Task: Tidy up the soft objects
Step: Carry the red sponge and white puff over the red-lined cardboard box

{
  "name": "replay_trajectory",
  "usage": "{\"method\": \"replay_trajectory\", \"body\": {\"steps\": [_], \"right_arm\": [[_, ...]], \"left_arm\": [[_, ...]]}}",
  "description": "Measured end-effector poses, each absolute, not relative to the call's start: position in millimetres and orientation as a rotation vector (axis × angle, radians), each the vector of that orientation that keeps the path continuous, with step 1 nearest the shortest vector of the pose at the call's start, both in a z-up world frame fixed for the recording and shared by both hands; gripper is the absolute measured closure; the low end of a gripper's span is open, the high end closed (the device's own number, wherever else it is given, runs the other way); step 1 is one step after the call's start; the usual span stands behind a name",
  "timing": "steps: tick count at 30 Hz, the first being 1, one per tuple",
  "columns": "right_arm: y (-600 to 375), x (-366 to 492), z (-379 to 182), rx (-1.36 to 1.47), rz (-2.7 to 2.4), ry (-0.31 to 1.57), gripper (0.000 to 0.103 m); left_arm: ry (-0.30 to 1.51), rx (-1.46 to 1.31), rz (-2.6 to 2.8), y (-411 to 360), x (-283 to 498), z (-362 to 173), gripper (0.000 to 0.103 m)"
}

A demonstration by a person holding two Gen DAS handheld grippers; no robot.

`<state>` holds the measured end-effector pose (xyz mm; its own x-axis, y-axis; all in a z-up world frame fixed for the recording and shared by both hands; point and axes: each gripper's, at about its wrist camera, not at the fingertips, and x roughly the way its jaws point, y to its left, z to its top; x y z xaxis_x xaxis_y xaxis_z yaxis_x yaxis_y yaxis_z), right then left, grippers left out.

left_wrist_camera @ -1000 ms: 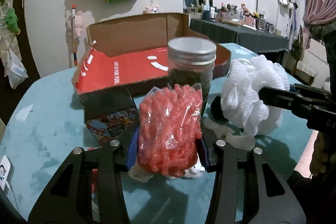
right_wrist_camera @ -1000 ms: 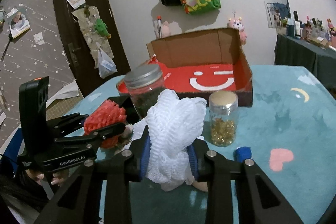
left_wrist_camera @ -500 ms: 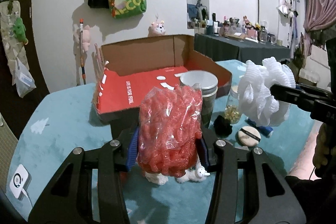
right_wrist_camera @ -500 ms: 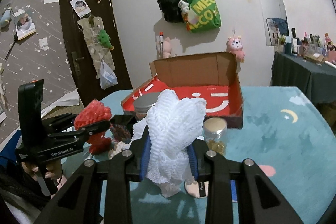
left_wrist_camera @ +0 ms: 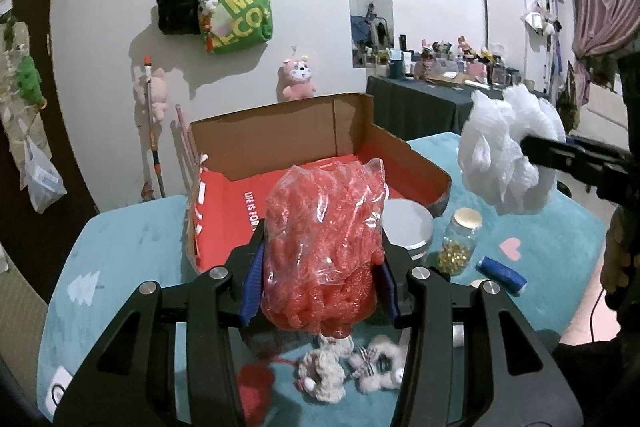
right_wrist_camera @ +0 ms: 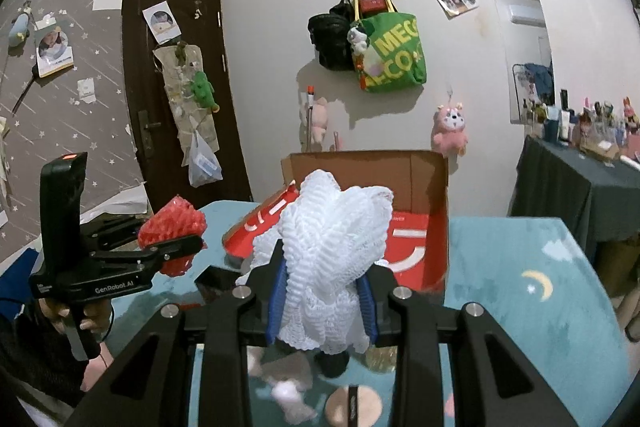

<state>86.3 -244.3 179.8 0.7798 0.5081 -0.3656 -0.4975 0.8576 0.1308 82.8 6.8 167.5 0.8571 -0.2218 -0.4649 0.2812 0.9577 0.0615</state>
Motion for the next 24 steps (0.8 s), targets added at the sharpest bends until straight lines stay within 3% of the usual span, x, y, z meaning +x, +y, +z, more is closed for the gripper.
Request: {"method": "replay_trajectory", "body": {"steps": [24], "right_arm": [[-206,226,179,-0.146,0.607,0.604,0.069]], "left_arm": [[0.638,0.255,-0.336,-11,207,172,0.059]]}}
